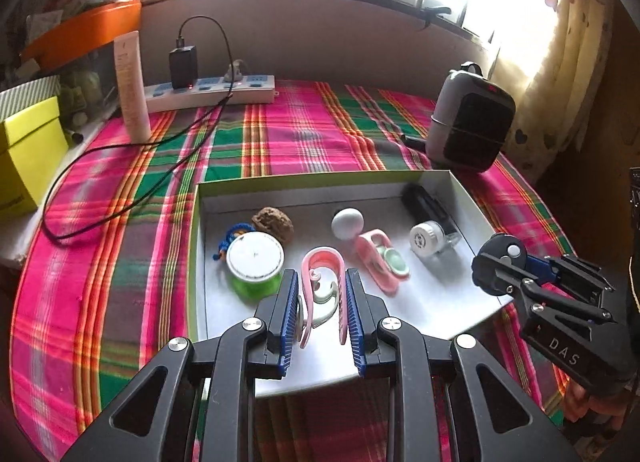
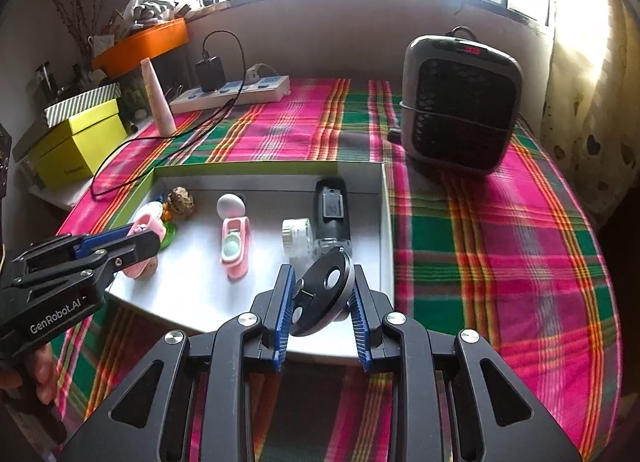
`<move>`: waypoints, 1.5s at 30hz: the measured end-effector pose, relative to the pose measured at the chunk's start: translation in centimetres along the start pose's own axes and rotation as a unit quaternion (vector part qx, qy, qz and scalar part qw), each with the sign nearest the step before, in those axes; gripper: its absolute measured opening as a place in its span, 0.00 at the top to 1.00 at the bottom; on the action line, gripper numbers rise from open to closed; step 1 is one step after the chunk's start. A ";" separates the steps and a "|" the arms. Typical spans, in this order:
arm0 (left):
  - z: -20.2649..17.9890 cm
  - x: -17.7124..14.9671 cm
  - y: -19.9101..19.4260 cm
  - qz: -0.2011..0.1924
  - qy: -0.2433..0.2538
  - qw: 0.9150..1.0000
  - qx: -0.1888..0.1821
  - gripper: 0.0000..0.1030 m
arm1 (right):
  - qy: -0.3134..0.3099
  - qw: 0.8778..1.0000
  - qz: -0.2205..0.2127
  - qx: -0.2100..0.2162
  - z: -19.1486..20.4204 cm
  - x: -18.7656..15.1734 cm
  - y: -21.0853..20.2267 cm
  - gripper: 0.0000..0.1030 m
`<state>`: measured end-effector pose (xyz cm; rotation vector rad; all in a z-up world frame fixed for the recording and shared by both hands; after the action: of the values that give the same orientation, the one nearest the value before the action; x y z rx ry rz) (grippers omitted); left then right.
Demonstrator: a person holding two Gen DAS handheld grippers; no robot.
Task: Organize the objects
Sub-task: 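Carry the pink loop clip and black disc over the white tray with both tools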
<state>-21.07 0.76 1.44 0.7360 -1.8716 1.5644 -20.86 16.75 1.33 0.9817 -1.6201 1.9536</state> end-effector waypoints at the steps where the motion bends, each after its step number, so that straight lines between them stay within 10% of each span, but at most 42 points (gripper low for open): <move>1: 0.0 0.0 0.3 0.003 0.000 1.000 0.001 0.79 | -0.001 1.000 0.002 0.000 0.0 0.0 0.3 0.73; 45: 0.1 0.0 4.5 0.038 0.008 0.999 0.011 0.78 | -0.011 1.000 0.013 -0.006 0.0 0.1 3.2 0.73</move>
<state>-24.37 1.35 -1.56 0.6673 -1.8938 1.6344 -23.18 15.98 -0.71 0.9863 -1.6628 1.9551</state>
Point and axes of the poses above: each gripper's, at about its wrist camera, not at the fingertips, and y roughly the way its jaws point, z to its left, x to its top, the point moved 4 cm from there along y, roughly the way its jaws point, and after that the axes turned 6 degrees about -z, right-handed, at the moved point
